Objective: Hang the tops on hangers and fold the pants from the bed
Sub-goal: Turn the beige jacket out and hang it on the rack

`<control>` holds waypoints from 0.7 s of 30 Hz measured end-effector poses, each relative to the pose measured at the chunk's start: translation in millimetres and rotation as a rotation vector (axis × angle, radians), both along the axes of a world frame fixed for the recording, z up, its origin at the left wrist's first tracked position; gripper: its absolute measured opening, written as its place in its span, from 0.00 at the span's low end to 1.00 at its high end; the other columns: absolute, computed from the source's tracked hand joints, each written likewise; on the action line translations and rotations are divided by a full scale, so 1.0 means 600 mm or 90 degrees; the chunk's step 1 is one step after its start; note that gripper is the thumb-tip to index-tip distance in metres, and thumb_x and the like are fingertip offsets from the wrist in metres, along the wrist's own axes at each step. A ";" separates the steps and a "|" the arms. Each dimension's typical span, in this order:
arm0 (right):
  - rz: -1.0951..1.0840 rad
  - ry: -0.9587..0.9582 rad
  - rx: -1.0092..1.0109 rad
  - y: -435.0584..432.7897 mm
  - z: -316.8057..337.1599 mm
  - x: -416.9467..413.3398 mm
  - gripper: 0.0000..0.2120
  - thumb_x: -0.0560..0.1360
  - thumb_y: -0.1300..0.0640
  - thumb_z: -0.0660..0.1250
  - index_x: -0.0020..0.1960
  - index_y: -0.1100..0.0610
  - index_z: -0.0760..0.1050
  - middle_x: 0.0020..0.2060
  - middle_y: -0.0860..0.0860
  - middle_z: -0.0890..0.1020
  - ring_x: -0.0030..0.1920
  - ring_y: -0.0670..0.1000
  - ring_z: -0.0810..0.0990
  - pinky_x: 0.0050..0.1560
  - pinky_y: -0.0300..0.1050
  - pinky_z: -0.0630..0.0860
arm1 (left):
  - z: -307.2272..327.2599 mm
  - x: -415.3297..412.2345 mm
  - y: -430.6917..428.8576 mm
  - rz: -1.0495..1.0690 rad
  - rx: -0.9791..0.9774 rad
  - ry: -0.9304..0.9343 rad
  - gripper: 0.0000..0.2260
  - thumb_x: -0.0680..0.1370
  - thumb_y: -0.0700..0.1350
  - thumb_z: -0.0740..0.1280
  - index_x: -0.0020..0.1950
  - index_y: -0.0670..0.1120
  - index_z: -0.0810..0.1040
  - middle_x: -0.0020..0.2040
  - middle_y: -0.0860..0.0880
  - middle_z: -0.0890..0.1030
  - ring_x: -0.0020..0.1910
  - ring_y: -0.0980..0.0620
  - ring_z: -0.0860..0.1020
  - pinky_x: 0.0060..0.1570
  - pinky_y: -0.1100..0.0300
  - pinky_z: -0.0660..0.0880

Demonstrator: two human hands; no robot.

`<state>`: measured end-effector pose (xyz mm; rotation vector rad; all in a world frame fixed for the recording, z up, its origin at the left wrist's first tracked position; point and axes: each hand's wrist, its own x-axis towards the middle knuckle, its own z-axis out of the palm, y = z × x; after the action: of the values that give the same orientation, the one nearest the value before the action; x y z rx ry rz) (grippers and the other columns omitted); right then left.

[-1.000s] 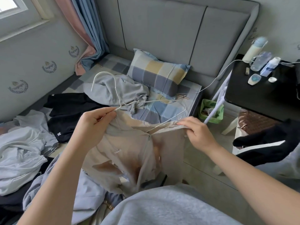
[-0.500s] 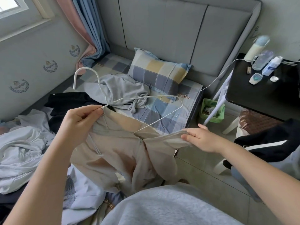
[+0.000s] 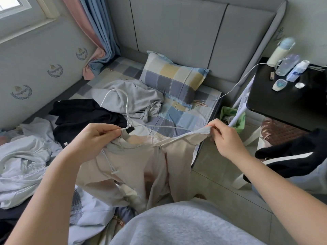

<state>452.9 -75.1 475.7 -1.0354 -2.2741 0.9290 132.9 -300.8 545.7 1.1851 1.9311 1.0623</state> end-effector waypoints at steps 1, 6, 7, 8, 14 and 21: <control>-0.025 0.032 -0.046 -0.003 0.004 -0.007 0.08 0.84 0.61 0.60 0.48 0.55 0.75 0.34 0.48 0.80 0.34 0.46 0.78 0.40 0.51 0.77 | -0.001 0.001 0.002 -0.010 -0.032 0.011 0.12 0.81 0.44 0.68 0.47 0.61 0.87 0.45 0.53 0.87 0.44 0.57 0.84 0.50 0.57 0.80; -0.006 0.155 -0.145 -0.026 0.059 -0.052 0.10 0.84 0.64 0.57 0.48 0.58 0.74 0.48 0.41 0.85 0.50 0.49 0.82 0.49 0.45 0.79 | -0.008 0.045 0.039 -0.097 -0.178 0.120 0.11 0.81 0.49 0.68 0.44 0.64 0.85 0.43 0.60 0.85 0.44 0.56 0.83 0.49 0.55 0.78; 0.034 0.165 -0.141 -0.036 0.076 -0.061 0.10 0.84 0.65 0.57 0.48 0.58 0.74 0.48 0.39 0.85 0.49 0.45 0.82 0.47 0.40 0.77 | -0.011 0.059 0.050 -0.090 -0.174 0.125 0.11 0.80 0.49 0.68 0.44 0.63 0.86 0.42 0.60 0.85 0.43 0.56 0.82 0.47 0.57 0.78; 0.081 0.177 -0.131 -0.048 0.094 -0.071 0.10 0.83 0.67 0.57 0.49 0.59 0.75 0.48 0.37 0.85 0.47 0.41 0.81 0.47 0.35 0.75 | -0.014 0.073 0.061 -0.080 -0.160 0.134 0.09 0.80 0.49 0.68 0.44 0.60 0.86 0.41 0.59 0.85 0.41 0.54 0.82 0.44 0.59 0.77; 0.316 0.205 -0.043 -0.113 0.157 -0.118 0.06 0.80 0.66 0.64 0.51 0.60 0.79 0.64 0.53 0.78 0.67 0.50 0.76 0.69 0.46 0.71 | 0.007 0.117 0.097 0.014 0.045 0.186 0.08 0.79 0.50 0.70 0.56 0.54 0.85 0.43 0.56 0.85 0.43 0.53 0.82 0.48 0.49 0.79; 0.224 0.185 -0.013 -0.087 0.168 -0.108 0.09 0.79 0.69 0.65 0.49 0.59 0.81 0.69 0.56 0.69 0.71 0.42 0.67 0.70 0.37 0.64 | 0.032 0.101 0.093 0.045 0.166 0.244 0.08 0.79 0.43 0.70 0.57 0.50 0.85 0.43 0.67 0.79 0.43 0.58 0.77 0.50 0.52 0.78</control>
<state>388.2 -127.1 576.6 -0.4724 -2.2342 1.1598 193.6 -245.1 565.1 1.5691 2.1822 1.2231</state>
